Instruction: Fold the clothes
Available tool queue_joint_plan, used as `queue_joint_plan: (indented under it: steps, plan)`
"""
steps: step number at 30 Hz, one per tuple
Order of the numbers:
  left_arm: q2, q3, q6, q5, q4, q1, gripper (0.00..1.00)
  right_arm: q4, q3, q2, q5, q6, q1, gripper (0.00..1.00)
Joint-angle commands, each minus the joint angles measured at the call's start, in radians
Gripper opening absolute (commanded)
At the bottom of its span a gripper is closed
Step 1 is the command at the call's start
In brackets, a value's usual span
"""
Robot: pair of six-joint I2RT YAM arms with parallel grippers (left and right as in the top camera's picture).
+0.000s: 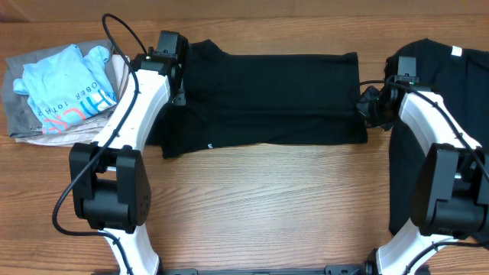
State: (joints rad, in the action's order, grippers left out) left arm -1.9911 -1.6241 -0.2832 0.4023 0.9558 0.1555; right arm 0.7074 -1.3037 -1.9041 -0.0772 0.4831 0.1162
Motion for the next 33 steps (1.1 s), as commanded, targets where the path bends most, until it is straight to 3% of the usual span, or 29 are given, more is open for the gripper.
queue_joint_plan:
  steps: [1, 9, 11, 12, 14, 15, 16, 18, 21, 23, 25, 26, 28, 29, 32, 33]
  plan:
    - [-0.026, -0.021, -0.02, 0.043, -0.007, -0.012, 0.04, -0.014, -0.025, -0.023, 0.009, -0.021, -0.005, 0.04]
    - [-0.08, -0.021, -0.02, 0.045, -0.03, -0.012, 0.04, -0.05, -0.025, -0.034, -0.034, -0.04, -0.005, 0.04]
    - [-0.082, -0.021, -0.02, 0.043, -0.045, -0.012, 0.04, -0.061, -0.025, -0.034, -0.044, -0.039, -0.005, 0.08]
    - [-0.082, -0.021, -0.02, 0.043, -0.06, -0.012, 0.06, -0.072, -0.025, -0.034, -0.056, -0.04, -0.005, 0.24]
    - [-0.081, -0.021, -0.02, 0.041, -0.077, -0.012, 0.14, -0.092, -0.025, -0.034, -0.085, -0.047, -0.005, 0.37]
    - [-0.081, -0.023, -0.02, 0.036, -0.087, -0.012, 0.26, -0.105, -0.025, -0.034, -0.114, -0.059, -0.005, 0.55]
    - [-0.081, -0.026, -0.016, 0.023, -0.094, -0.012, 0.41, -0.121, -0.026, -0.034, -0.152, -0.086, -0.005, 0.81]
    - [-0.077, -0.056, -0.008, 0.003, -0.074, -0.013, 0.45, -0.141, -0.034, -0.034, -0.231, -0.151, -0.005, 0.95]
    - [-0.066, -0.137, -0.011, -0.026, 0.008, -0.013, 0.48, -0.067, -0.088, -0.029, -0.252, -0.171, 0.008, 0.99]
    - [-0.053, -0.212, -0.03, -0.084, 0.097, -0.013, 0.48, 0.043, -0.143, -0.022, -0.254, -0.17, 0.021, 0.99]
    - [-0.041, -0.264, -0.047, -0.169, 0.19, -0.013, 0.46, 0.146, -0.182, -0.016, -0.254, -0.17, 0.027, 0.92]
    - [-0.038, -0.278, -0.047, -0.217, 0.232, -0.013, 0.34, 0.196, -0.192, -0.014, -0.254, -0.17, 0.028, 0.78]
    - [-0.037, -0.281, -0.047, -0.315, 0.309, -0.013, 0.11, 0.278, -0.195, -0.015, -0.254, -0.169, 0.028, 0.42]
    - [-0.038, -0.269, -0.047, -0.363, 0.337, -0.013, 0.05, 0.31, -0.192, -0.019, -0.252, -0.17, 0.028, 0.28]
    - [-0.04, -0.187, -0.046, -0.448, 0.358, -0.009, 0.04, 0.354, -0.165, -0.023, -0.241, -0.17, 0.024, 0.05]
    - [-0.04, -0.161, -0.046, -0.45, 0.353, -0.008, 0.04, 0.353, -0.154, -0.023, -0.232, -0.169, 0.023, 0.04]
